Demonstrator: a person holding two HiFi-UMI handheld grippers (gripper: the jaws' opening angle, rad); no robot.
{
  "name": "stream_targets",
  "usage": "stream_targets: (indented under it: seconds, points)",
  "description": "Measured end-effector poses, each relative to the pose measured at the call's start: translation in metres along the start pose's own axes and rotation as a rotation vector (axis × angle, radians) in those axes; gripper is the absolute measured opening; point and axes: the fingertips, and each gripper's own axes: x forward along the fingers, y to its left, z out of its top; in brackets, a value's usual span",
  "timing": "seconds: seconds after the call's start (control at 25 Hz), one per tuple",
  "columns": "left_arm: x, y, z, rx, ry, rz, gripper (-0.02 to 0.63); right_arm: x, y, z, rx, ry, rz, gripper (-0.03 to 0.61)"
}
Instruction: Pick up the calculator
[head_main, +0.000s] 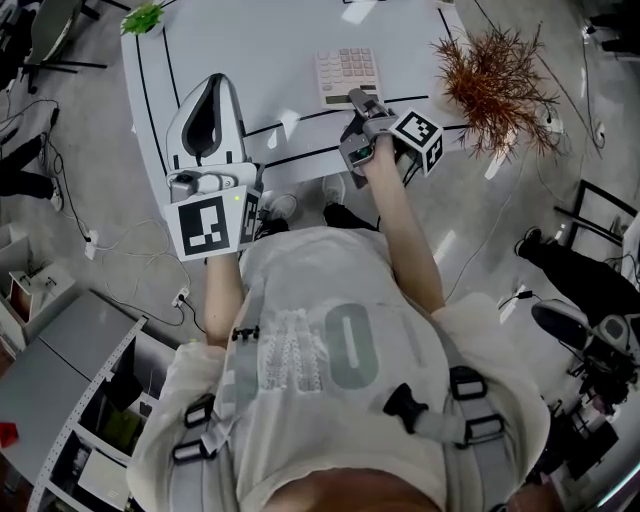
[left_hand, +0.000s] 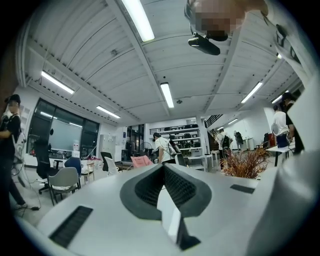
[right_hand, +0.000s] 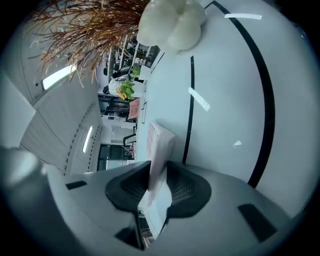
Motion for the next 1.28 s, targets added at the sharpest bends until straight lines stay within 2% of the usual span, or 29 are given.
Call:
stream_targets:
  seconds: [0.36,0.76,0.96,1.08,1.28]
  points:
    - [-0.003,0.008,0.001,-0.007,-0.006,-0.003,0.021,-0.003,-0.002,0.002,0.041,-0.038,0.007,0.072]
    - [-0.003,0.013,0.005,-0.022,-0.016,-0.001,0.021,-0.010,0.012,0.007,-0.078,-0.058,-0.015,0.066]
    - [-0.008,0.018,0.007,-0.028,-0.023,0.008,0.021,-0.020,0.047,0.013,-0.246,-0.105,0.007,0.066]
    - [-0.012,0.022,0.009,-0.041,-0.019,0.026,0.021,-0.029,0.078,0.018,-0.407,-0.154,0.027,0.066]
    - [-0.020,0.028,0.021,-0.039,-0.062,0.016,0.021,-0.052,0.141,0.013,-0.720,-0.257,0.060,0.066]
